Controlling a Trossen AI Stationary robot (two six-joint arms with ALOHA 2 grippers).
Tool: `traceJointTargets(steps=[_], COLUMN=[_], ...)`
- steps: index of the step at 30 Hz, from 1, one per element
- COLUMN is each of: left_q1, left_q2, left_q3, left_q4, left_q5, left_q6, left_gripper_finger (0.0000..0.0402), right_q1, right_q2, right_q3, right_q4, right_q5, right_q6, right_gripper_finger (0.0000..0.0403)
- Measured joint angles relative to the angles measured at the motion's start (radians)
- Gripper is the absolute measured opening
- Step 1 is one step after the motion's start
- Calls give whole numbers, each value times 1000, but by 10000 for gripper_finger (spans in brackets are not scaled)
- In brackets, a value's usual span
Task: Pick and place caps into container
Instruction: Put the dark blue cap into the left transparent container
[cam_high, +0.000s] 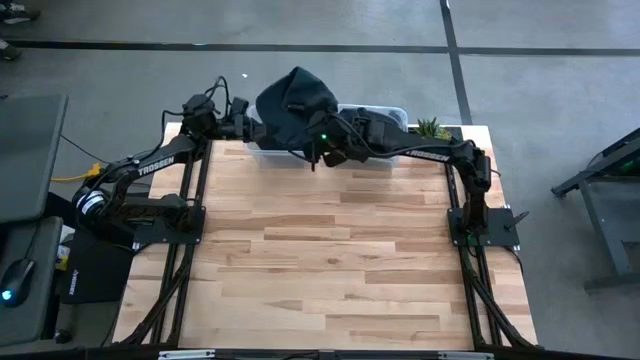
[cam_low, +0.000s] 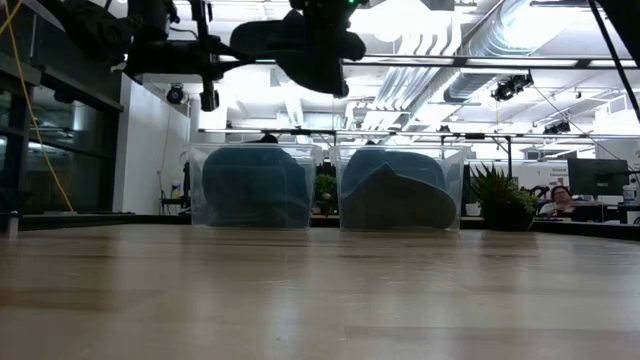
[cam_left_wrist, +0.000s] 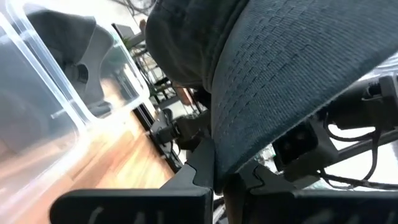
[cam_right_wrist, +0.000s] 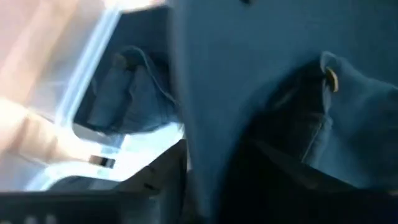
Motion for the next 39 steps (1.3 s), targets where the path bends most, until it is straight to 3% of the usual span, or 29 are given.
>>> traceJointTargets(steps=[11,17,25,35,39], left_q1=[0,0,-1,2,60], left_q2=[0,1,1,-3,-49], left_q3=[0,-1,-1,0,0], left_q4=[-3,-11,-17,-91,-94], left_q5=[5,16,0,-94,-126], left_q6=[-14,43,335,575,672], left_gripper_finger=[14,20,39,172,218], right_q1=[-5,-7,-23,-30,-47], right_q2=[0,-1,-3,-15,-15], right_q3=[0,0,0,0,0], right_q4=[-24,-64,-106,-137,-145], right_q5=[-1,-79,-94,-73,-91], right_q6=[2,72,120,138,214], right_gripper_finger=[13,10,10,10,10])
